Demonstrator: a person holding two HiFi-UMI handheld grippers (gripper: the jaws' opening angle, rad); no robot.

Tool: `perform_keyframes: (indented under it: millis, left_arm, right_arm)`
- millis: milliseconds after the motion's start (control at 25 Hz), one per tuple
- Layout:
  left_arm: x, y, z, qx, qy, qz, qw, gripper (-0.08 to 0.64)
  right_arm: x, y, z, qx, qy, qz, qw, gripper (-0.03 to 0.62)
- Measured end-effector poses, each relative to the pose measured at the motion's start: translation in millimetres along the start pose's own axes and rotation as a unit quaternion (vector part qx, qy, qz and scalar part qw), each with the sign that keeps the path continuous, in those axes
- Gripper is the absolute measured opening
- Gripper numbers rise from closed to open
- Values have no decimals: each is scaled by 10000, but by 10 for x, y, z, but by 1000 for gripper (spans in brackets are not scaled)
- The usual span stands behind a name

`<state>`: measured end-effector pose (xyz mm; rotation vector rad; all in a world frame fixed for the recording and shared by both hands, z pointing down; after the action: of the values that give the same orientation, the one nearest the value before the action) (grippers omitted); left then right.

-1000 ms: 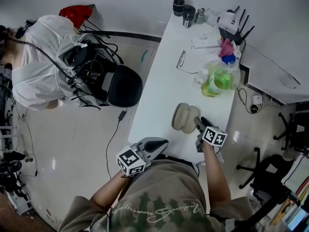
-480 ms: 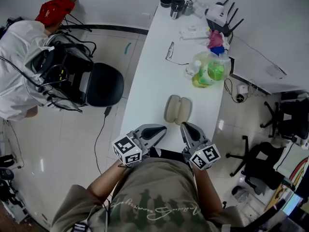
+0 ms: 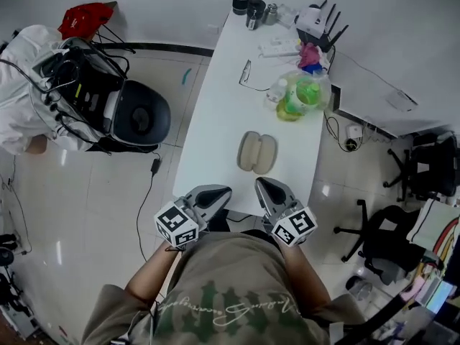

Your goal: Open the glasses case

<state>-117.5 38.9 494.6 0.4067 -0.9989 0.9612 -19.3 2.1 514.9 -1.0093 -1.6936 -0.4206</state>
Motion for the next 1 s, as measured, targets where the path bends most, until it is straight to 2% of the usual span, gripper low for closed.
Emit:
perform_keyframes:
  millis: [120, 200, 320, 440, 640, 880, 1000]
  left_arm:
    - [188, 13, -274, -92, -207, 98, 9997, 8]
    - [359, 1, -504, -187, -231, 98, 9995, 8]
    - [709, -40, -852, -360, -54, -65, 9993, 8]
    - [1072, -123, -1213, -584, 97, -179, 9981, 8]
    - [1524, -158, -1826, -723, 38, -2, 9974, 8]
    - [1655, -46, -2070, -868, 124, 0, 9961, 8]
    - [1743, 37, -2071, -741, 100, 53, 9972, 8]
  right_arm:
    - [28, 253, 82, -32, 190, -15, 9998, 11]
    - [52, 473, 98, -9, 66, -83, 9999, 10]
    - [111, 858, 92, 103, -8, -106, 9999, 10]
    - [197, 1298, 123, 246, 237, -1, 9994, 11]
    - [472, 1896, 297, 200, 321, 88, 9992, 10]
    - [597, 2106, 439, 164, 331, 70, 9993, 10]
    - [633, 2096, 568, 163, 382, 43, 9991, 11]
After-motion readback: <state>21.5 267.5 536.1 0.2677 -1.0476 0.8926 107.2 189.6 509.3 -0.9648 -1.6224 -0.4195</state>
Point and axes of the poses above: the fingertips, and each gripper's own axes: y backward along the fingers, z to its left, x out of its underside, the point moved 2 cm from there along y, backward along the fingers, and after that the axes turned 1 degree about x, right-handed, at the moved point
